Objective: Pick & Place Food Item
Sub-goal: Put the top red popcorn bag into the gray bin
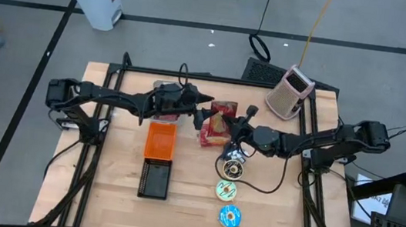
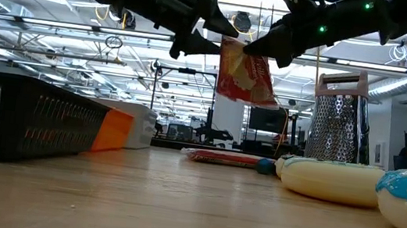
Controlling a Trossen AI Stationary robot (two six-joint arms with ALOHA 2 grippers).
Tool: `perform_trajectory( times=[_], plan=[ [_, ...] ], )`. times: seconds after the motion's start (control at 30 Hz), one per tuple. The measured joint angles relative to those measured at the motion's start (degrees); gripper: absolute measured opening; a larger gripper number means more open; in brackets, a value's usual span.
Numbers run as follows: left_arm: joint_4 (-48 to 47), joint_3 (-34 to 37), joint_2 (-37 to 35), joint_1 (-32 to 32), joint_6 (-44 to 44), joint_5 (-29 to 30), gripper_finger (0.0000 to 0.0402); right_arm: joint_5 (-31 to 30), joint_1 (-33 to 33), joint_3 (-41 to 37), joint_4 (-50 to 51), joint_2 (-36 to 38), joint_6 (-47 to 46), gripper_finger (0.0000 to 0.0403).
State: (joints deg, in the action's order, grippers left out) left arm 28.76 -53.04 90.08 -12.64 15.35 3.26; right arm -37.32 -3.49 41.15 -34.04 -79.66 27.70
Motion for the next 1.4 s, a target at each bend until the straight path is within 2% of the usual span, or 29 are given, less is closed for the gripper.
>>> perform_trajectory(
  times=[0.1,0.33,0.5,0.7,0.83,1.07,1.3,1.4],
  plan=[
    [1.9,0.0,0.0,-0.3,0.8,-0.7,0.0235,0.0,0.0,0.0,0.0,0.0,0.0,0.0000],
    [2.3,0.0,0.0,-1.3,4.5,-0.7,0.0095,0.1,0.0,0.0,0.0,0.0,0.0,0.0000],
    [2.3,0.0,0.0,-1.2,2.6,-1.5,0.0012,1.6,0.0,0.0,-0.2,0.0,-0.2,0.0000],
    [2.5,0.0,0.0,-1.2,-0.4,-3.1,0.0004,1.6,0.0,0.0,0.0,0.0,-1.0,0.0000],
    [0.1,0.0,-2.7,-1.5,-4.9,-3.9,0.0003,0.2,0.0,0.1,-0.5,0.0,-2.9,0.0000],
    [-11.0,0.1,-11.1,-2.5,-12.6,1.6,0.0002,-3.7,-0.8,0.0,0.0,0.4,-4.6,0.0013],
    [-23.3,0.1,-19.9,-3.0,-15.8,1.9,0.0001,-3.5,-1.5,0.0,-0.2,0.9,-5.0,0.0032],
    [-24.9,1.7,-24.0,-3.8,-16.4,2.4,0.0001,-3.6,-1.4,0.0,-0.2,1.7,-6.2,0.0038]
  ],
)
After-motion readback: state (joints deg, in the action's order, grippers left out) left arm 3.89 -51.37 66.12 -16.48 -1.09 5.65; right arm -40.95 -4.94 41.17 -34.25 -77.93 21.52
